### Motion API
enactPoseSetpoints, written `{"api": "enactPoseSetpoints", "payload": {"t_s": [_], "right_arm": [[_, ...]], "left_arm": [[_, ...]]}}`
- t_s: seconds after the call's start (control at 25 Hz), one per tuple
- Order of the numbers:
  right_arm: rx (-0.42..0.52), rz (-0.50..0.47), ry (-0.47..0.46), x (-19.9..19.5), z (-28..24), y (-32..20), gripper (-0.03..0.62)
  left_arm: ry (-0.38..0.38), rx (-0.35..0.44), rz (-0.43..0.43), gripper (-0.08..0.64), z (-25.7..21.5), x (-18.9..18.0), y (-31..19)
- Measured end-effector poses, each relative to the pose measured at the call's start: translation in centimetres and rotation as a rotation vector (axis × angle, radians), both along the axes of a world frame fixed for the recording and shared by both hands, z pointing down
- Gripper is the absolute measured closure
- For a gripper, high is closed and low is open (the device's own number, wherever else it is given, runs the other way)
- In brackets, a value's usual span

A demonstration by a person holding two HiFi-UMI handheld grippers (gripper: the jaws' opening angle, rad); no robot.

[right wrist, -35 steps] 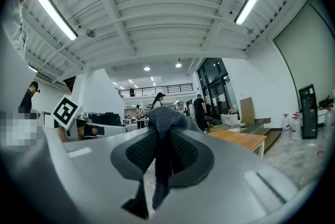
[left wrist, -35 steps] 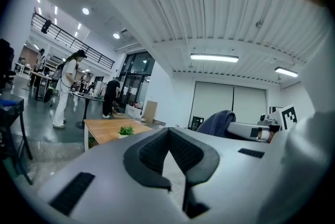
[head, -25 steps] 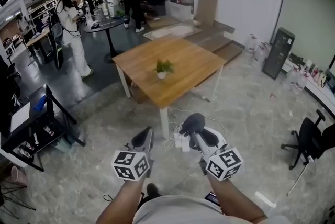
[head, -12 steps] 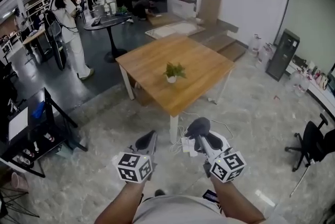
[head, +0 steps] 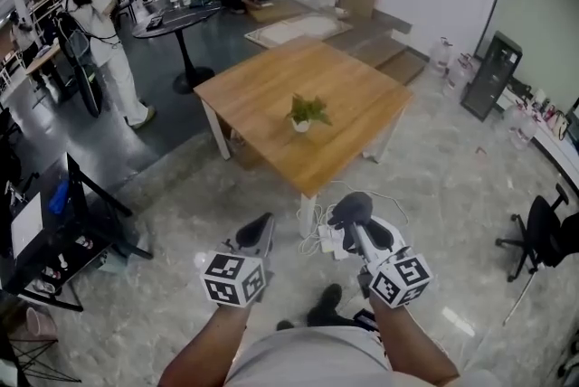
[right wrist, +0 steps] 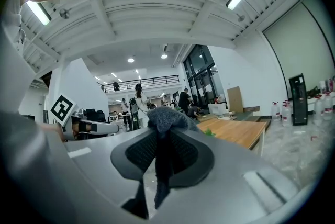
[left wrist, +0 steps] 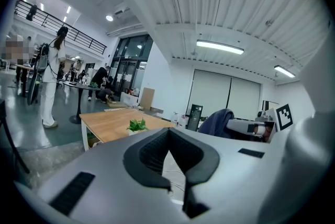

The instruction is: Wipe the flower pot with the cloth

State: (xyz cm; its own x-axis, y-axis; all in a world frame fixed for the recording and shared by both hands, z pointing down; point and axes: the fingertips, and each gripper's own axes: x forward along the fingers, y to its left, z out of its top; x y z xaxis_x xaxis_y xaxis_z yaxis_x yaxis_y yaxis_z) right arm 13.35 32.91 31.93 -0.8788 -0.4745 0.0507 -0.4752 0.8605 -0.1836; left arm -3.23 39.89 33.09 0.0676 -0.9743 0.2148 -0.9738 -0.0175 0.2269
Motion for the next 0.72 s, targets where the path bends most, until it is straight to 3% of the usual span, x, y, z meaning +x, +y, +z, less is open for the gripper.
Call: {"api": "enactPoseSetpoints", "payload": {"t_s": [0.28,0.72], "right_arm": [[-0.029,-0.021,0.012,-3.2,3.2,-8.7,0.54],[-0.086,-0.128,0.028,-9.0,6.5,-28.5,0.54]], "left_arm": [[0.013,-0.051,0.001,0.554,3.2,-2.6,-8.8],[0.015,-0.166,-0.06,0.554,7.1,-8.6,-29.1]]}}
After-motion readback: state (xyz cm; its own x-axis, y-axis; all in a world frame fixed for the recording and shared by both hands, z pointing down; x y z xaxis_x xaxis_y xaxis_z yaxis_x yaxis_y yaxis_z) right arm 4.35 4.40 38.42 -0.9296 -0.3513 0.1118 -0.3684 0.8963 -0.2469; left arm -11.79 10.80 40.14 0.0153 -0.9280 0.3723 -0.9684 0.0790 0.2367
